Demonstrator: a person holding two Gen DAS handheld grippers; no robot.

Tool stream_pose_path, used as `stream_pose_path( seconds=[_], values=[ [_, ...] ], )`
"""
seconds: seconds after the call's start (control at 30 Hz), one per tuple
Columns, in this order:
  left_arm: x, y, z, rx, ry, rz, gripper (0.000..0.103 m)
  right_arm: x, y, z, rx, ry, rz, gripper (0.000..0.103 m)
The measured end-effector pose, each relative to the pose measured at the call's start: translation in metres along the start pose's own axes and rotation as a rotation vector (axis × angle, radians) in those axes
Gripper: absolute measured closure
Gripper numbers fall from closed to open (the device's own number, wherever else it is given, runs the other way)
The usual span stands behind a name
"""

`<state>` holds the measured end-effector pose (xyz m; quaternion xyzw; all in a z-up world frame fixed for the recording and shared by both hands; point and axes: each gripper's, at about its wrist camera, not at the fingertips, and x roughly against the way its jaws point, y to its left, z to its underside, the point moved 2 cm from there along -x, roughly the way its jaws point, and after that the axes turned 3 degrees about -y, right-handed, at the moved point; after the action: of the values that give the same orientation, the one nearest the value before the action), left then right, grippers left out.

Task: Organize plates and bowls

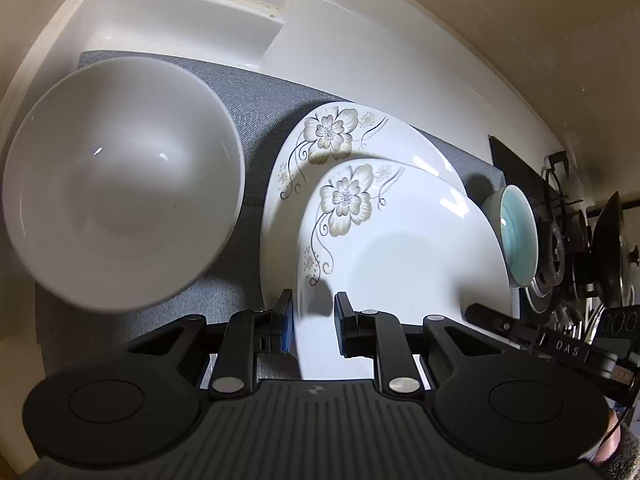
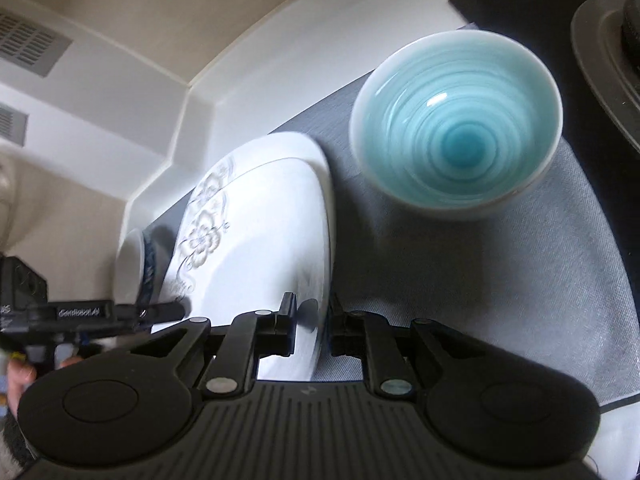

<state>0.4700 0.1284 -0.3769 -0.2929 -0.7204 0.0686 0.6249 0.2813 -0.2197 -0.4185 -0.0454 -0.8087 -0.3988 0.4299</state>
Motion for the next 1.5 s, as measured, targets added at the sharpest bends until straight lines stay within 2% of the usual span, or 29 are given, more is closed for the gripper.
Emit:
stream_pose_path(
  seconds=[0.27, 0.47, 0.7, 0.83, 1.0, 1.1, 1.17, 1.37, 1.43, 1.47, 1.5],
  values=[
    [-0.002, 0.007, -0.003, 0.025, 0.022, 0.038, 0.082, -0.001, -0.005, 0.003, -0.068, -0.057, 0.026, 0.087],
    [0.012, 0.022, 0.012, 0.114, 0.024, 0.11, 0.082, -0.007, -0.004, 0.006, -0.08, -0.082, 0.022, 0.087],
    [0.019, 0.022, 0.032, 0.139, 0.015, 0.113, 0.082, -0.012, -0.006, 0.005, -0.086, -0.088, 0.021, 0.087],
    [0.011, 0.023, 0.035, 0.168, 0.026, 0.137, 0.083, -0.017, -0.012, 0.002, -0.104, -0.086, -0.008, 0.087],
    [-0.002, 0.027, 0.034, 0.194, 0.039, 0.125, 0.083, -0.018, -0.014, 0.001, -0.084, -0.082, -0.03, 0.087],
    [-0.002, 0.023, 0.033, 0.17, 0.039, 0.109, 0.082, -0.012, -0.011, 0.002, -0.065, -0.065, -0.037, 0.082],
    [-0.002, 0.02, 0.033, 0.154, 0.035, 0.094, 0.082, -0.005, -0.01, 0.006, -0.051, -0.064, -0.053, 0.072],
    [0.001, 0.021, 0.032, 0.148, 0.025, 0.092, 0.083, 0.025, 0.001, 0.025, -0.008, -0.061, -0.01, 0.065],
    [0.006, 0.02, 0.029, 0.118, 0.003, 0.064, 0.083, 0.032, 0.007, 0.031, 0.028, -0.058, 0.001, 0.067],
    [0.008, 0.018, 0.028, 0.103, -0.007, 0.052, 0.083, 0.033, 0.011, 0.032, 0.054, -0.051, 0.016, 0.082],
    [0.009, 0.017, 0.027, 0.088, -0.014, 0.039, 0.083, 0.031, 0.015, 0.033, 0.092, -0.045, 0.042, 0.086]
  ],
)
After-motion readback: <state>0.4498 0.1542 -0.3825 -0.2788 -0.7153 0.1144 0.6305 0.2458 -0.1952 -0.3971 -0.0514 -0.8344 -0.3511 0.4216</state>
